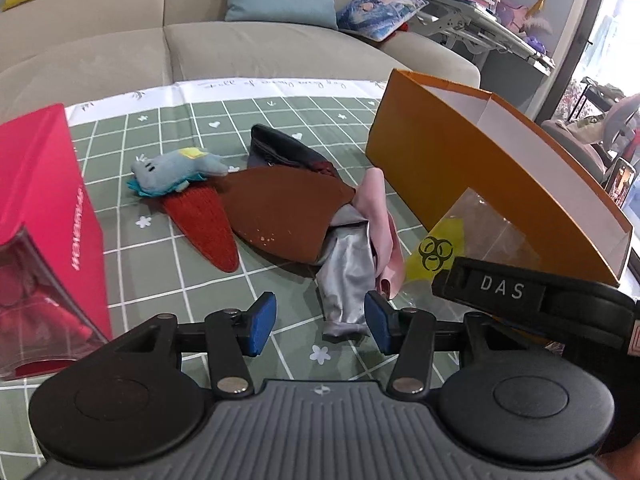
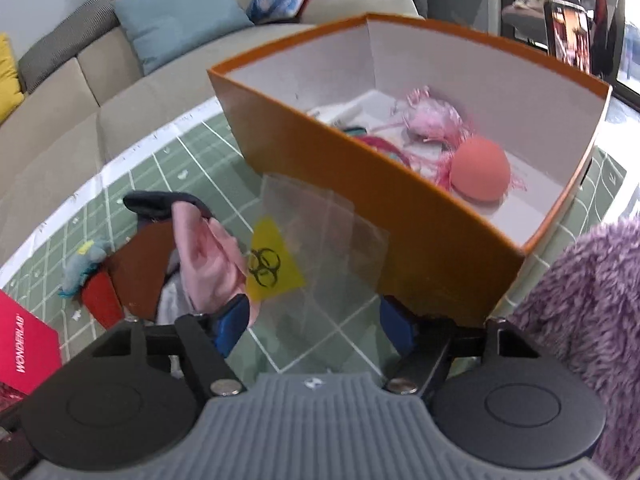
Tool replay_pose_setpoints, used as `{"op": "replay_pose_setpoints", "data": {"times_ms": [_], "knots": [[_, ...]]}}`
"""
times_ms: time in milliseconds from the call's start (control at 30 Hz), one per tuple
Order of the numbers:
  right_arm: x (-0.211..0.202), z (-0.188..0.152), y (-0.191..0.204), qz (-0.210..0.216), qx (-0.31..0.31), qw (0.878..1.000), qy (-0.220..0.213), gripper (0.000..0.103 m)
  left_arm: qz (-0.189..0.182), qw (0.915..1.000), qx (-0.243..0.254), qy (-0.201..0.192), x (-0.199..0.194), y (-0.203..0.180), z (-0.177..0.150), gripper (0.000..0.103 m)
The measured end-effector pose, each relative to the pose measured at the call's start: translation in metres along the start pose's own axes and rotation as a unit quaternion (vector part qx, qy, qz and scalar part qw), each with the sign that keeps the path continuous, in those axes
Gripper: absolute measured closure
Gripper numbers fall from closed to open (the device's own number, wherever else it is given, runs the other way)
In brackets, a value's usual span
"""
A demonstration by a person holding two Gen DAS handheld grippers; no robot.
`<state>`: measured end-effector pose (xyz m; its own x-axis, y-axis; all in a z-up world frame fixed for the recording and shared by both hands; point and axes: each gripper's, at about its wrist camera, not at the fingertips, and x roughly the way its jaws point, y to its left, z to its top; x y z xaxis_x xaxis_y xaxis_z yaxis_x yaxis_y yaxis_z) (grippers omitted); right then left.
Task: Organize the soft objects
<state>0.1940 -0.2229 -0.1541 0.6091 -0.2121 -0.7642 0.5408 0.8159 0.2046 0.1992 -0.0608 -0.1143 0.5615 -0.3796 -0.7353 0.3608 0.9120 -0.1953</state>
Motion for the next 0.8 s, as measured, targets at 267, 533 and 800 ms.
{"op": "replay_pose_setpoints", "data": {"times_ms": [267, 533, 800], "knots": [[0.008, -0.004, -0.007, -0.009, 0.021, 1.0, 0.017, 0.05, -0.014, 0.9998, -0.008, 0.008, 0.015, 0.002, 0.003, 0.048], [0.012, -0.009, -0.007, -0.003, 0.04, 0.999, 0.006, 0.059, -0.019, 0.9992, -0.019, 0.03, 0.026, 0.004, 0.006, 0.056], [0.014, -0.01, -0.004, 0.005, 0.03, 0.999, 0.011, 0.098, -0.014, 0.9992, -0.01, 0.037, 0.031, -0.005, 0.004, 0.103]]}}
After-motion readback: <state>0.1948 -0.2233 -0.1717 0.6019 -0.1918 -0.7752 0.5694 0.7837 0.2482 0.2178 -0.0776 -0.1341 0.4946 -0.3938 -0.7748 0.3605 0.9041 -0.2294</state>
